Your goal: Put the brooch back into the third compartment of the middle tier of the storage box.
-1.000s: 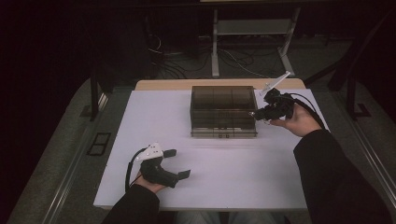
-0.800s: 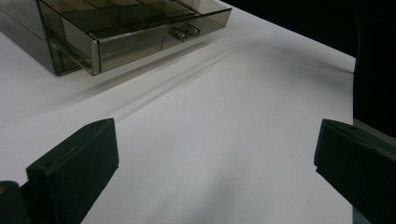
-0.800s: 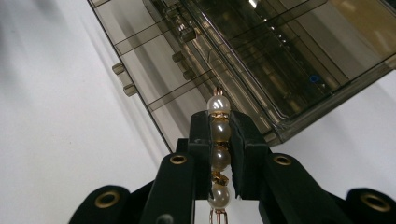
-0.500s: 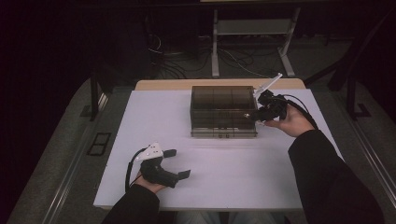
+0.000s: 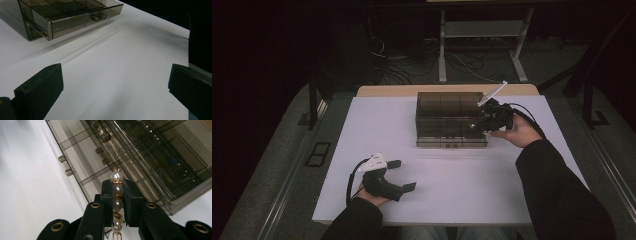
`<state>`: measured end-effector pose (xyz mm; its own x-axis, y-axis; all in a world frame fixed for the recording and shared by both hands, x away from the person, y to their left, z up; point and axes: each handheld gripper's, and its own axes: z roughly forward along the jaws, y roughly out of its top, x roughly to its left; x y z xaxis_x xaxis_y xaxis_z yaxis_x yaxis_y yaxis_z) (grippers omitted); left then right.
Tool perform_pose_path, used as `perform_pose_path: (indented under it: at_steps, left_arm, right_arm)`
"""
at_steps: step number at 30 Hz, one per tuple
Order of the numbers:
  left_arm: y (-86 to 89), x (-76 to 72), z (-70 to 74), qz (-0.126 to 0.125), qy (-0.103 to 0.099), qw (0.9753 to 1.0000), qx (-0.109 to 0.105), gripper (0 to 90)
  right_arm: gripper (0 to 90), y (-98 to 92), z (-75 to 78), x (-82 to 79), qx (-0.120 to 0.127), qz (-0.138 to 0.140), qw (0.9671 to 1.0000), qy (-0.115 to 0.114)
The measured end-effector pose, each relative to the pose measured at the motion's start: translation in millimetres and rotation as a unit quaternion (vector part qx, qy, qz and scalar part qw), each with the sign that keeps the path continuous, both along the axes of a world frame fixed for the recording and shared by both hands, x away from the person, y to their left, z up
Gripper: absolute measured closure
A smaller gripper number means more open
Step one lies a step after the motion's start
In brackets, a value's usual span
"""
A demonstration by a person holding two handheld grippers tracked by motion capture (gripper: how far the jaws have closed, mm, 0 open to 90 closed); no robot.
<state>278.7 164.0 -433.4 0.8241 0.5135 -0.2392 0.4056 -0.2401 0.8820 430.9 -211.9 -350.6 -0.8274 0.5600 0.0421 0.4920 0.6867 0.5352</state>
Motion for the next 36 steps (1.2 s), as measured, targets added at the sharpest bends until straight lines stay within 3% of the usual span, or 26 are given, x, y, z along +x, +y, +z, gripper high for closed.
perform_pose_path:
  at_steps: [36]
  left_arm:
    - [-1.0, 0.2, -0.5, -0.003, 0.002, 1.0000, 0.002, 0.0]
  right_arm:
    - [77.9, 20.9, -30.0, 8.6, -0.021, 0.015, 0.9993, 0.026]
